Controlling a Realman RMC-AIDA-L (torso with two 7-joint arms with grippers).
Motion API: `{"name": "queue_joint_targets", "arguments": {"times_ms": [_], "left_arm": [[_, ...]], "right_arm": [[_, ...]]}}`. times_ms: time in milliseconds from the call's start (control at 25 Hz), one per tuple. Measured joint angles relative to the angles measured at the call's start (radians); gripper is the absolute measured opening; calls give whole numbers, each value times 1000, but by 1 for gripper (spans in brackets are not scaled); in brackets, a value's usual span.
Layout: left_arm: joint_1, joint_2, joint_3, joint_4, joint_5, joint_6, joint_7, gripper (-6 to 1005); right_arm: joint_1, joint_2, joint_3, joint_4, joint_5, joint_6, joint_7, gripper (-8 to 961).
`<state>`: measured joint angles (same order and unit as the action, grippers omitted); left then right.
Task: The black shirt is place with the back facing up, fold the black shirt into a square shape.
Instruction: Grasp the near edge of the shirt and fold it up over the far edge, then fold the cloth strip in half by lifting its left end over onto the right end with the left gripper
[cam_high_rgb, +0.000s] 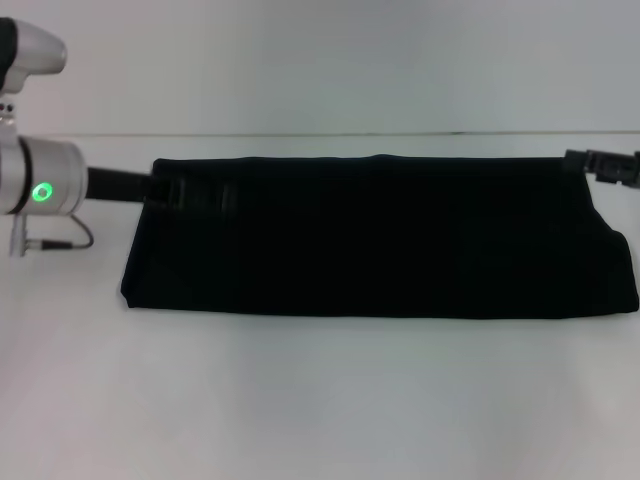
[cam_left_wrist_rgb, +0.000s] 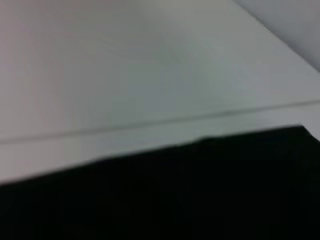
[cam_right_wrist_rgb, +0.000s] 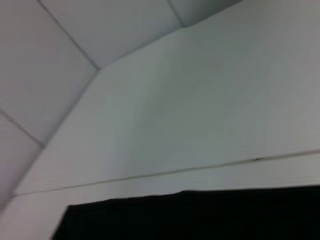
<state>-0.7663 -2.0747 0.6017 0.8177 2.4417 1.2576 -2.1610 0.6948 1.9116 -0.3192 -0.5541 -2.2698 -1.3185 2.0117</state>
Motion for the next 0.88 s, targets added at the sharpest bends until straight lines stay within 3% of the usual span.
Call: {"name": "queue_joint_targets", "arguments": {"times_ms": [160, 360, 880], "left_arm": [[30, 6, -6, 28, 4, 122, -15, 921], [64, 17, -38, 30, 9, 225, -50, 921], [106, 16, -89, 25, 23, 335, -240, 922]], "right_arm": [[-43, -7, 1, 0, 33, -94, -22, 867], [-62, -8, 2, 6, 35, -150, -52, 866], [-42, 6, -35, 11, 29, -121, -109, 866]]}}
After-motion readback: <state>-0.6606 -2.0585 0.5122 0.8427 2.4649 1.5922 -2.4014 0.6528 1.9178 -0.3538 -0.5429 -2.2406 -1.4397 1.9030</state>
